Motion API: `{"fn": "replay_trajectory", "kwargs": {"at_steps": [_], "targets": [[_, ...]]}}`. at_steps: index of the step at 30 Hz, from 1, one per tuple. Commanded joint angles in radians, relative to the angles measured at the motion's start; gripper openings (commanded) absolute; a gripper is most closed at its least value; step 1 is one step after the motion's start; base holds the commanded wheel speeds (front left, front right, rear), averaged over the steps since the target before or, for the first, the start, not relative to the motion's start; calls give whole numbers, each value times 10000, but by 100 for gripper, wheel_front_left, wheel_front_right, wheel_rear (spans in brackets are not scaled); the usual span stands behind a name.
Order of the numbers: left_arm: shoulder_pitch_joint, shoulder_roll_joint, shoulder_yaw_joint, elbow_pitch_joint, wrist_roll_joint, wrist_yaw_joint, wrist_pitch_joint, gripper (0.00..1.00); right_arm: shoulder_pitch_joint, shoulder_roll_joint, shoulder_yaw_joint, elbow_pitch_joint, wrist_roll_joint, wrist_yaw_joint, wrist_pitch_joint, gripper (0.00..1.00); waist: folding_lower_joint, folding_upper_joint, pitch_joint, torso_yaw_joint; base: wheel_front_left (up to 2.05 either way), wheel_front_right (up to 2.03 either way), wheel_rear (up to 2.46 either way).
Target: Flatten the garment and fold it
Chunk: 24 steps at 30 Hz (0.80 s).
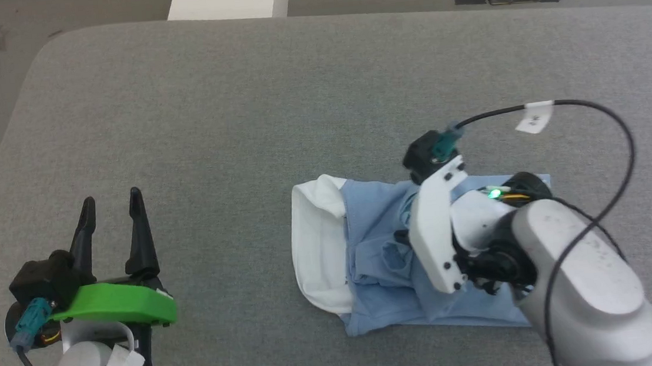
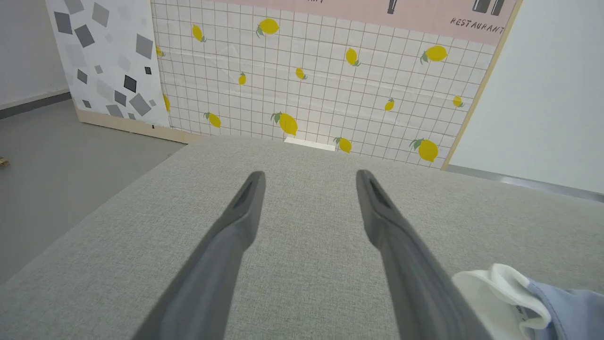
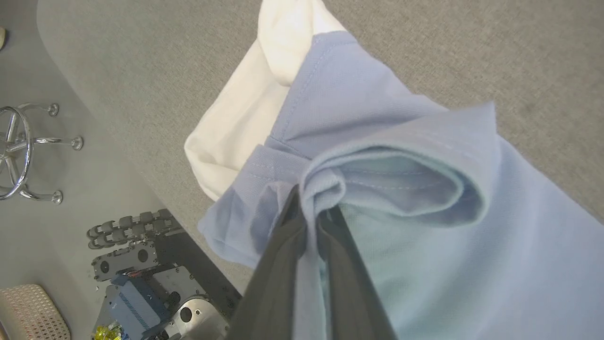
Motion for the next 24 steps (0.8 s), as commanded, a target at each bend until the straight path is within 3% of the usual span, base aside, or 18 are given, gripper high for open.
{"fn": "replay_trajectory", "kwargs": {"at_steps": [1, 14, 15, 16, 24], "targets": [[46, -37, -2, 44, 106, -50, -45, 100, -219, 141, 179, 341, -84, -15, -247, 0, 0, 0, 63, 91, 0, 0, 0], [-203, -198, -247, 275, 126, -99, -45, 100, -1042, 791, 962, 3482, -311, -15, -2061, 0, 0, 0, 320, 433, 0, 0, 0], [-213, -191, -266, 312, 125, -104, -45, 100, -1062, 812, 1007, 3599, -178, -15, -2215, 35, 0, 0, 305, 437, 0, 0, 0], [-215, -184, -277, 340, 121, -107, -45, 100, -1092, 825, 1090, 3653, -71, -15, -2324, 100, 0, 0, 288, 432, 0, 0, 0], [-90, -103, -335, 568, 106, -127, -45, 100, -1525, 853, 2617, 2692, 1994, -15, -2929, 100, 0, 0, -145, 202, 0, 0, 0]]}}
